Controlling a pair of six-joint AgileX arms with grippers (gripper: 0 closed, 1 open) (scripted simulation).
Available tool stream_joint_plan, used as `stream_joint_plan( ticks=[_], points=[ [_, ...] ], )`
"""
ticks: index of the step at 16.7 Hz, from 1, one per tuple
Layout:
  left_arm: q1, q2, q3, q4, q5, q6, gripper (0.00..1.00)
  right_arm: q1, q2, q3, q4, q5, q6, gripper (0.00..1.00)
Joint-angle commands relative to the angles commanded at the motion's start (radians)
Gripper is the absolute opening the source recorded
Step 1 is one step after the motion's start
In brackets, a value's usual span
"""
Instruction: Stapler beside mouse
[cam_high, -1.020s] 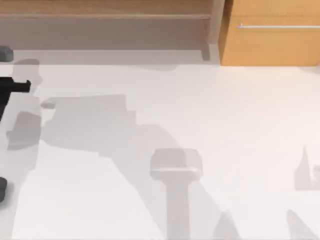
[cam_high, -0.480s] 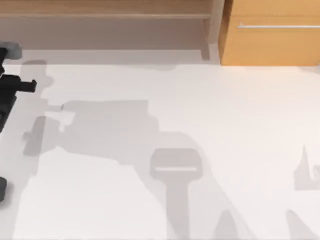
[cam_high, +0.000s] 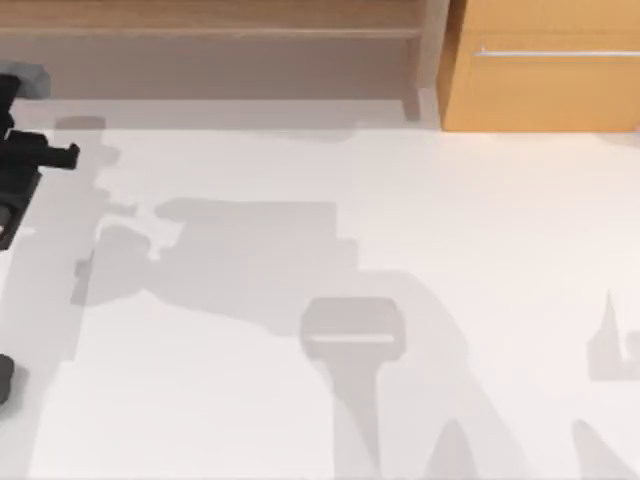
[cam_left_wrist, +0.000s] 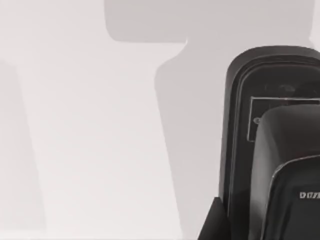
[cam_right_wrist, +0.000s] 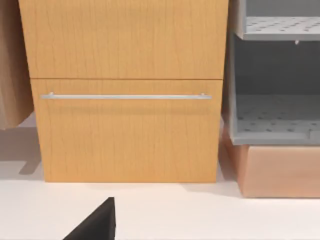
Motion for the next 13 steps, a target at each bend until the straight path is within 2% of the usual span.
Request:
stream_joint_plan(
  ticks=[13],
  points=[
    [0.074, 0.139, -0.034, 0.149, -0.048, -0.059, 0.00, 0.000, 0.000, 0.000, 0.000, 0.000, 0.000, 1.00]
  ],
)
